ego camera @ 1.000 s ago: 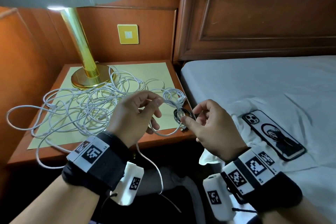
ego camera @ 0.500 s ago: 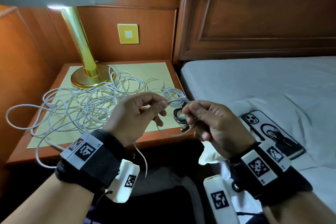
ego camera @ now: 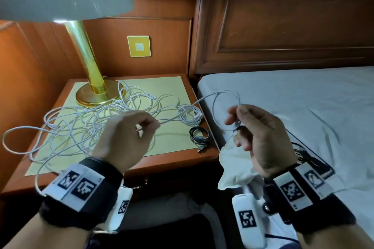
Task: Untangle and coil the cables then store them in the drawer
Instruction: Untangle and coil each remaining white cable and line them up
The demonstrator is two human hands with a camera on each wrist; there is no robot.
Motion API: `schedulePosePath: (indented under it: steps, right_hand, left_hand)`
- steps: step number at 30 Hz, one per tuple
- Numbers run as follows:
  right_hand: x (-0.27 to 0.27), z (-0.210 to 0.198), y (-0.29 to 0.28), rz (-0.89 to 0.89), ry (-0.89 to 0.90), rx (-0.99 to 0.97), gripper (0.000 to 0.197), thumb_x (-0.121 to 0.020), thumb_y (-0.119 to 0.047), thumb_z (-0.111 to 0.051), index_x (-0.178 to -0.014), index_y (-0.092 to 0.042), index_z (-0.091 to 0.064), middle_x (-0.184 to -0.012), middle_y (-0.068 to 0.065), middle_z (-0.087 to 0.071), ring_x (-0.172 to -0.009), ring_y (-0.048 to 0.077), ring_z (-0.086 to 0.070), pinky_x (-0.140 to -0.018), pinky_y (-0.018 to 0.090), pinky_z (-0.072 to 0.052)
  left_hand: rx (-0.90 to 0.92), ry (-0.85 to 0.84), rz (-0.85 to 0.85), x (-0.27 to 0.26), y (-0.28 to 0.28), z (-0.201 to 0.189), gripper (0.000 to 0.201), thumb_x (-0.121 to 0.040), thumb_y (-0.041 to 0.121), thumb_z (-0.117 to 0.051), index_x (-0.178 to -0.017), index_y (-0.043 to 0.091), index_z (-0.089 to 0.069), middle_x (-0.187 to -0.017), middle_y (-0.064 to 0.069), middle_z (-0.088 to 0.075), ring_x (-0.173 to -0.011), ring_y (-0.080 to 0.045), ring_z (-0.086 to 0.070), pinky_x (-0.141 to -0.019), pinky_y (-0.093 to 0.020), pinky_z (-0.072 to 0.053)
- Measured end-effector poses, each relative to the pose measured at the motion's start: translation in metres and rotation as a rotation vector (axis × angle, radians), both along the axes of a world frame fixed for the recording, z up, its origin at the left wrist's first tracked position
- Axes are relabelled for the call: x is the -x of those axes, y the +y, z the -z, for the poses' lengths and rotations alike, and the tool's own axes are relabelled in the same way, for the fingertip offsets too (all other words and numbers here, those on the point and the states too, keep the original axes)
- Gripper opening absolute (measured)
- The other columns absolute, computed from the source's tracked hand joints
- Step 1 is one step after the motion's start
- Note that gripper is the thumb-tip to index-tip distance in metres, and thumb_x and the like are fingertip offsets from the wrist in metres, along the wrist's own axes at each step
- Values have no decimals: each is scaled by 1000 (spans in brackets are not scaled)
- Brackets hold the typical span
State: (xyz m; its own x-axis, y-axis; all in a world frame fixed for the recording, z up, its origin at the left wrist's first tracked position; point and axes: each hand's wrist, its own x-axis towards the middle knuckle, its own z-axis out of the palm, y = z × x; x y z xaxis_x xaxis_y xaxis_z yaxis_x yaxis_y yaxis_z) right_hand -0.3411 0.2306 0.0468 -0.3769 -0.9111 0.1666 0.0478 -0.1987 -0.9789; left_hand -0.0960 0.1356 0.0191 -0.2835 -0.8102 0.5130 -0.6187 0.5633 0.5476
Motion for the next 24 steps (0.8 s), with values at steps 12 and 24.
schedulePosePath:
  steps: [12, 24]
  right_hand:
    - [-28, 13, 4, -76, 504, -88, 19, -99, -19, -58, -87, -17, -72, -72, -7, -72, -50, 0, -59, -52, 10, -39]
    - [-37, 2, 2, -458, -89, -366, 29, -102, -17, -42, -79, -7, -58, -59, 0, -35, -49, 11, -33, -45, 27, -32]
  left_hand:
    - [43, 17, 423, 30, 32, -13, 15, -94, 26, -67, -86, 17, -75, -77, 13, -62, -70, 1, -55, -64, -10, -39]
    - [-61, 162, 396, 27, 22, -6, 19, -95, 32, -64, -102, 18, -74, -91, 18, -69, -78, -10, -63, -66, -18, -48]
